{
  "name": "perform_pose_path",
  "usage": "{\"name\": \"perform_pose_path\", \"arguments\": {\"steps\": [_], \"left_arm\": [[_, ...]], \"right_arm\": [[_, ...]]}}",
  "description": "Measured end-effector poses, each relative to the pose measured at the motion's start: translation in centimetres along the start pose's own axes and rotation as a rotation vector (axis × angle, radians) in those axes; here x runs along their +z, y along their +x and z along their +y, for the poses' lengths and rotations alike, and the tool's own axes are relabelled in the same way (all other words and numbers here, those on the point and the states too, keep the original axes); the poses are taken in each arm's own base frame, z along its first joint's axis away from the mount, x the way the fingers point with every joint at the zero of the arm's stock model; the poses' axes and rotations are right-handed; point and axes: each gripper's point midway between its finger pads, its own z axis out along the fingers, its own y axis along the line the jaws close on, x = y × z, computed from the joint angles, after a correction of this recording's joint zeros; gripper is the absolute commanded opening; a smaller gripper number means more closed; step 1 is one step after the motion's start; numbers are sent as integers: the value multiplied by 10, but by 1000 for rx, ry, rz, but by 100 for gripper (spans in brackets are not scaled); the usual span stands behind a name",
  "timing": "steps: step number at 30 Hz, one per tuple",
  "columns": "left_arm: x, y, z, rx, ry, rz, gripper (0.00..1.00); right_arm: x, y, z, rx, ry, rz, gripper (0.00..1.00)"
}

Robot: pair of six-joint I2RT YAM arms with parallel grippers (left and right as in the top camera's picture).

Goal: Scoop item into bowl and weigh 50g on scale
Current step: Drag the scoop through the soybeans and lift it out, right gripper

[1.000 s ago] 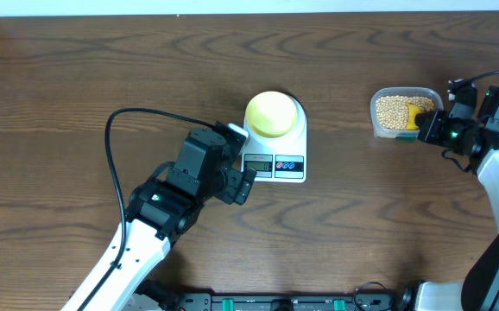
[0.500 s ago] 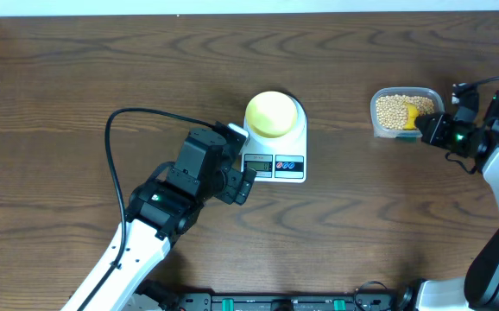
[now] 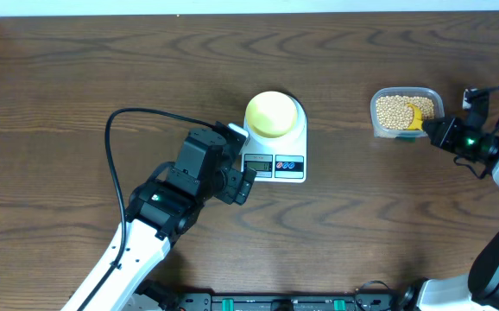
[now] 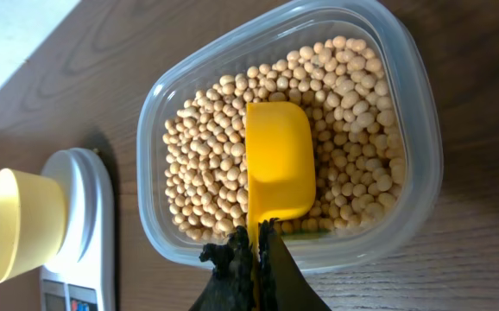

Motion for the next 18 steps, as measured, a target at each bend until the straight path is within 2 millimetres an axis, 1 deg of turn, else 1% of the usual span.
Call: {"name": "perform_pose_path", "arguments": {"steps": [7, 11, 18], "left_arm": [[0, 0, 0, 0, 0, 0, 89], [0, 0, 0, 0, 0, 0, 89], [0, 0, 0, 0, 0, 0, 89]], "right_arm": [[1, 5, -8, 58, -60, 11, 1], [3, 5, -5, 65, -95, 14, 1], [3, -1, -1, 67, -125, -7, 1]]}}
